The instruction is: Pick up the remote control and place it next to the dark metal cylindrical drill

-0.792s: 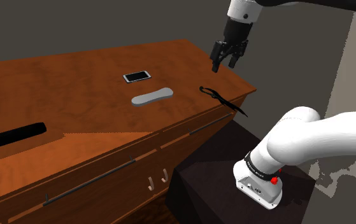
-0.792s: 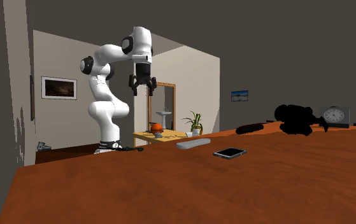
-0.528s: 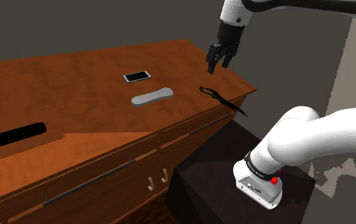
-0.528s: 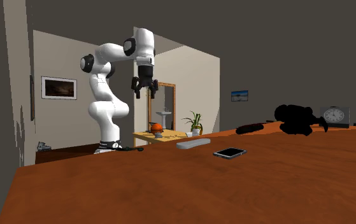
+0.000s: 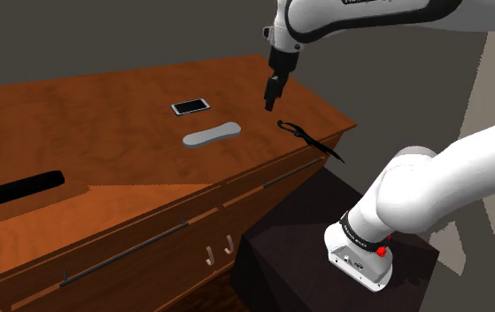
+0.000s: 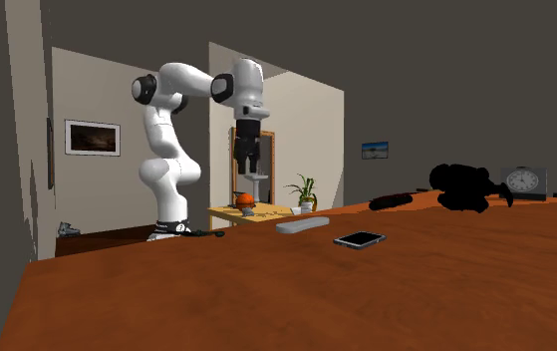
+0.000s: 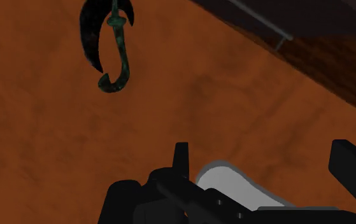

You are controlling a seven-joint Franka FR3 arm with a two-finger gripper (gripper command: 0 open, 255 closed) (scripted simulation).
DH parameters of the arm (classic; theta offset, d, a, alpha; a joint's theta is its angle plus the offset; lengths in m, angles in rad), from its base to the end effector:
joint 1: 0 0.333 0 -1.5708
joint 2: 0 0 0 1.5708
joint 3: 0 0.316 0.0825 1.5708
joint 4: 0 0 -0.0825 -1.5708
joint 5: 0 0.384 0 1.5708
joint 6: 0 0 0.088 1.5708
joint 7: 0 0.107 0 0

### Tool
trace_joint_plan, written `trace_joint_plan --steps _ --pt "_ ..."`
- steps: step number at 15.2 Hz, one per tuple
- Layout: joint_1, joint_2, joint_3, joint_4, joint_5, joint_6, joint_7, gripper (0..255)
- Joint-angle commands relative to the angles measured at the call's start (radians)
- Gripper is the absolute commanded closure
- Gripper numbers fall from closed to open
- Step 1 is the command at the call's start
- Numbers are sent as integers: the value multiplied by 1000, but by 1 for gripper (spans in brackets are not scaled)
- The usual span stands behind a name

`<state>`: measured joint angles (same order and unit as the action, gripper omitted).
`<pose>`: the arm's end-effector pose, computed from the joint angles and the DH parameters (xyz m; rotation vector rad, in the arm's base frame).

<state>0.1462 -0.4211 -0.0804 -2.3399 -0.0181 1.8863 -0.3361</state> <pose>0.4193 0.0240 0.4913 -3.0541 -0.6436 0.0488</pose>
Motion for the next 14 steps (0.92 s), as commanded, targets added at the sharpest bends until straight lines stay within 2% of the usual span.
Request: trace_joint_plan --steps 1,7,14 --pt "25 75 -12 31 -5 50 -105 0" --pt "93 275 -13 114 -2 181 -378 0" --pt "152 479 28 213 2 305 -671 0"
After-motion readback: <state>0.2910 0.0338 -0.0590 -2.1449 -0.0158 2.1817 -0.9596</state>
